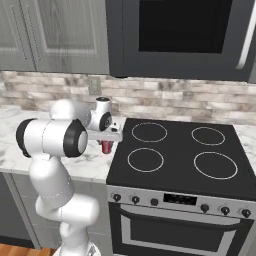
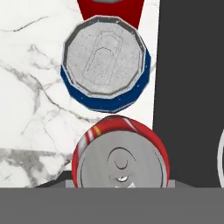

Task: Four empty soda cans are scattered around the kitchen. Gather all the cans and cluster them next to the stove for recycling.

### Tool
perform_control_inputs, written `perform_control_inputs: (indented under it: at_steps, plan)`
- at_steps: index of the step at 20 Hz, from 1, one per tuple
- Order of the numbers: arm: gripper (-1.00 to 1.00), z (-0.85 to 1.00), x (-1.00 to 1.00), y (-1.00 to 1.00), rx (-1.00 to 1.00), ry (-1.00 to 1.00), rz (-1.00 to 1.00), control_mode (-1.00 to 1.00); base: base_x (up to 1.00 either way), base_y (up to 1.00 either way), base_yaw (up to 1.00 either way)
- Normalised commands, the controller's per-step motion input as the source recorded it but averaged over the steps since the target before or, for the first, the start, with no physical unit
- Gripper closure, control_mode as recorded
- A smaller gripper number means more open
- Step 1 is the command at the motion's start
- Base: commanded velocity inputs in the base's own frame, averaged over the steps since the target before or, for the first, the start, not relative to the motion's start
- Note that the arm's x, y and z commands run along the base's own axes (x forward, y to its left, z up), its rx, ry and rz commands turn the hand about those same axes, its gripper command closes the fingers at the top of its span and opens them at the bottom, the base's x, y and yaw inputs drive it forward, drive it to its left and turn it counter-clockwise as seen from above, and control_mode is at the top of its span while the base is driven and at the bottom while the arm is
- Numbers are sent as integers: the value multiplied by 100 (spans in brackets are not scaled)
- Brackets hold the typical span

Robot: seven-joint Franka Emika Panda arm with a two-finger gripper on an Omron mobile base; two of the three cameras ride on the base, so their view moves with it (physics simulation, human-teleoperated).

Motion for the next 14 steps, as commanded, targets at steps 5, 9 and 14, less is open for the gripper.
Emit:
perform_control_inputs:
  at_steps: [5, 9, 14]
  plan:
    - [100, -9, 8, 0, 0, 0, 0, -100, 0, 0, 0]
    - [100, -7, 0, 0, 0, 0, 0, -100, 0, 0, 0]
    - [100, -8, 0, 0, 0, 2, 0, -100, 0, 0, 0]
